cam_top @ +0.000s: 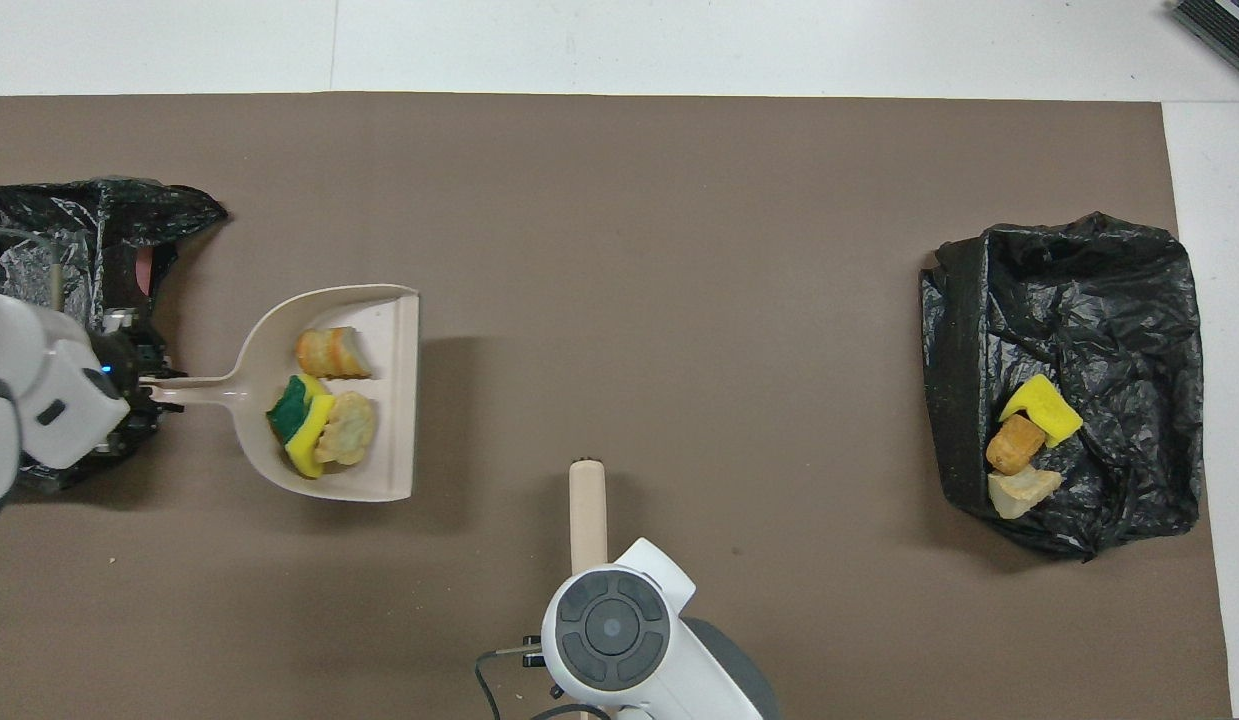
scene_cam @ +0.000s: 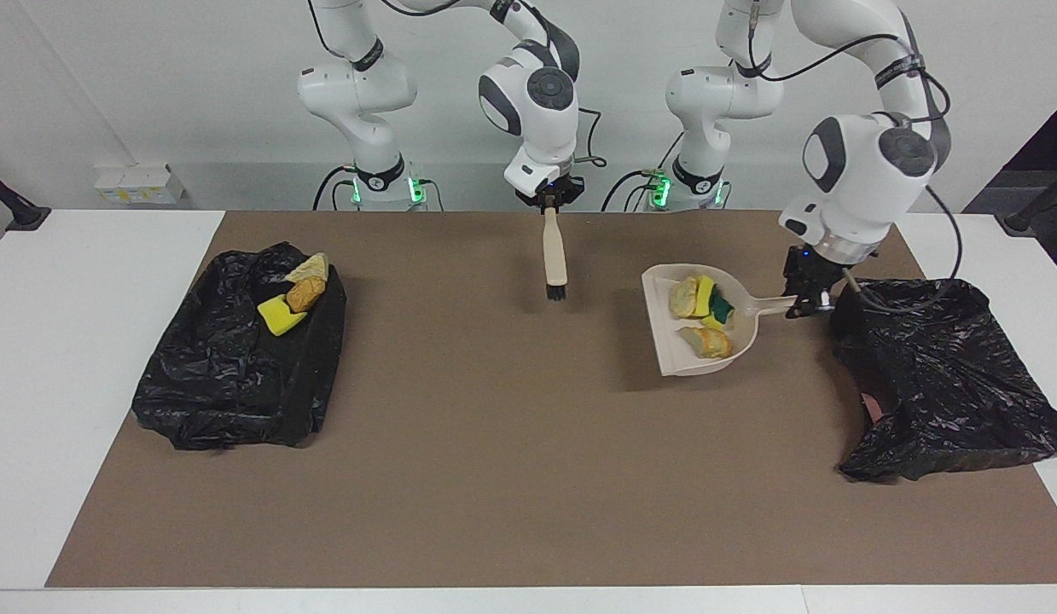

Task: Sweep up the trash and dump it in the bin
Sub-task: 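Carry the loaded dustpan to the other black bag with the left gripper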

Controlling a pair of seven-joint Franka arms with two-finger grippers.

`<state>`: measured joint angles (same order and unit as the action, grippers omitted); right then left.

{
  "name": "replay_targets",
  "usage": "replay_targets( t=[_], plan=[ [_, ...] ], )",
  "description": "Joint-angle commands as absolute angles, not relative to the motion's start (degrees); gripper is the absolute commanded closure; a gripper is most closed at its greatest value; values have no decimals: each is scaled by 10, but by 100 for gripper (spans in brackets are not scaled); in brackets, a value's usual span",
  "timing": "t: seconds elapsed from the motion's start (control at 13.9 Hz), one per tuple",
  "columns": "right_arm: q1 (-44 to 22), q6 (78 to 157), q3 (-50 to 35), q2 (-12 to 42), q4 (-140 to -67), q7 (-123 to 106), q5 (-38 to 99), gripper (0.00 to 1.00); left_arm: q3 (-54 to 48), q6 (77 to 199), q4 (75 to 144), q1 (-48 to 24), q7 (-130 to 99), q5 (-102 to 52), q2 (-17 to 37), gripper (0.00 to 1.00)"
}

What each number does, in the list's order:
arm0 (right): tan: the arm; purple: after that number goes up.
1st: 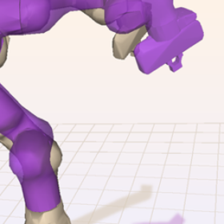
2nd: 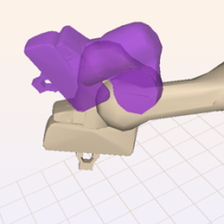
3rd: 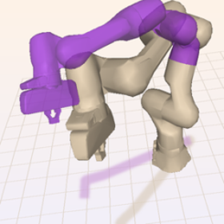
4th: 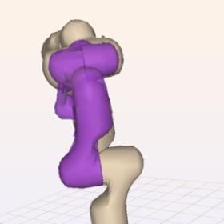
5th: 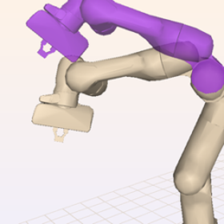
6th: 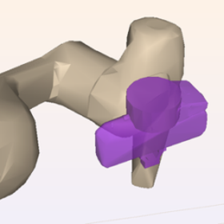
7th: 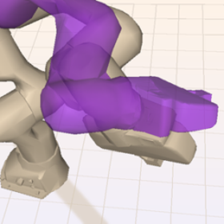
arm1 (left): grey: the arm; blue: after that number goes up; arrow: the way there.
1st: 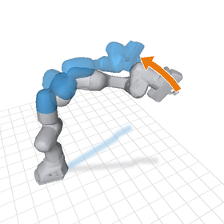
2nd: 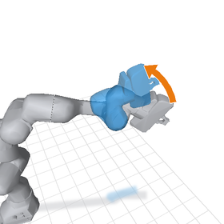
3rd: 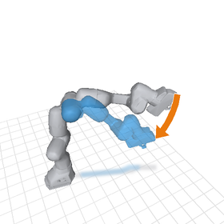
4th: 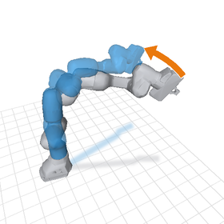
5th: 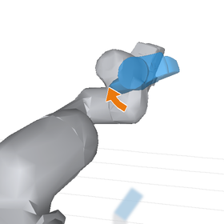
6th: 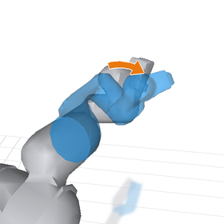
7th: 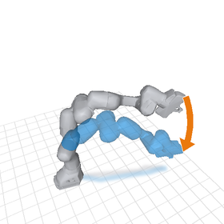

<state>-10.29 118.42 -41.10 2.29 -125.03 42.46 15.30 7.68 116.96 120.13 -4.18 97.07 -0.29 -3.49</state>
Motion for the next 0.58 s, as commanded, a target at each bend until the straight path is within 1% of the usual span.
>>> replay_targets(
  t=[0.0,0.14,0.36,0.5],
  plan=[
    [-100,1207,-417,62,-1251,440,128,100,152,1130,1160,-49,1064,-19,-38,100],
    [-100,1208,-417,62,-1262,438,125,100,220,1115,1123,-48,1106,-27,-25,100],
    [-99,1233,-417,69,-1273,446,125,100,297,1106,1057,-46,1127,-33,13,100],
    [-99,1254,-417,79,-1276,445,125,100,323,1108,1025,-44,1145,-23,36,100]
  ],
)
